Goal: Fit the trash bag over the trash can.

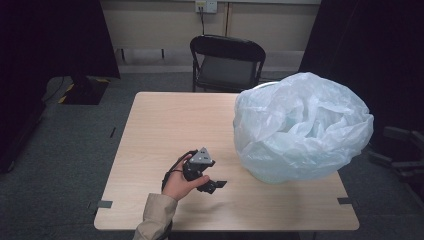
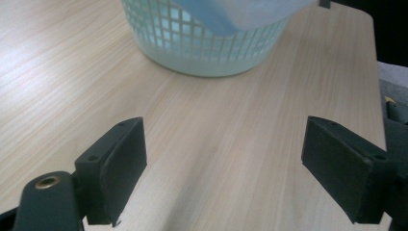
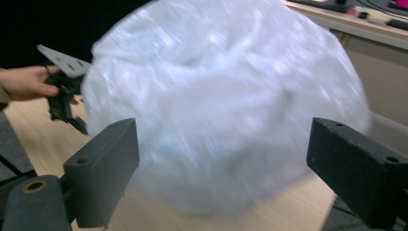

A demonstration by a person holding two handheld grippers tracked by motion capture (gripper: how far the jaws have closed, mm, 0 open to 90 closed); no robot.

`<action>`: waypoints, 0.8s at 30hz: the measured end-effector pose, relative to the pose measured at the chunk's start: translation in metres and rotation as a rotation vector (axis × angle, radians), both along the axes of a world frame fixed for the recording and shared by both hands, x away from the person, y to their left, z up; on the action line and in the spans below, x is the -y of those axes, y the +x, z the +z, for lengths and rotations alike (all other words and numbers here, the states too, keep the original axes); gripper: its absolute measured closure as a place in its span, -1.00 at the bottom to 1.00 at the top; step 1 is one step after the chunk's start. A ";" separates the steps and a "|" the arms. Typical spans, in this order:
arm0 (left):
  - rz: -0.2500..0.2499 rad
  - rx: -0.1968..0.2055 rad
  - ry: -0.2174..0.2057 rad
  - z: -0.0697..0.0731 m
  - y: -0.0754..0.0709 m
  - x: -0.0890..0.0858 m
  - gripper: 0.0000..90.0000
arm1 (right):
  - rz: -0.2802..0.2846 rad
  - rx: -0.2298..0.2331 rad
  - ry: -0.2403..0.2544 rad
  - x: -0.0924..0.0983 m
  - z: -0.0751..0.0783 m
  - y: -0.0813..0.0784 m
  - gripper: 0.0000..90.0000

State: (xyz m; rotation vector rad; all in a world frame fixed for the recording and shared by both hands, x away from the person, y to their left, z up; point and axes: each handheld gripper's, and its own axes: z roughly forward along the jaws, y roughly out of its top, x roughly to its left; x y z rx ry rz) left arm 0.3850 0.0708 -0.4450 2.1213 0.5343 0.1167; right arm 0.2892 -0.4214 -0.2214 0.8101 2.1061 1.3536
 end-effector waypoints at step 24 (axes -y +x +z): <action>-0.036 0.008 0.200 -0.047 -0.010 -0.002 -0.66 | 0.015 -0.077 -0.071 -0.050 -0.008 0.067 -0.76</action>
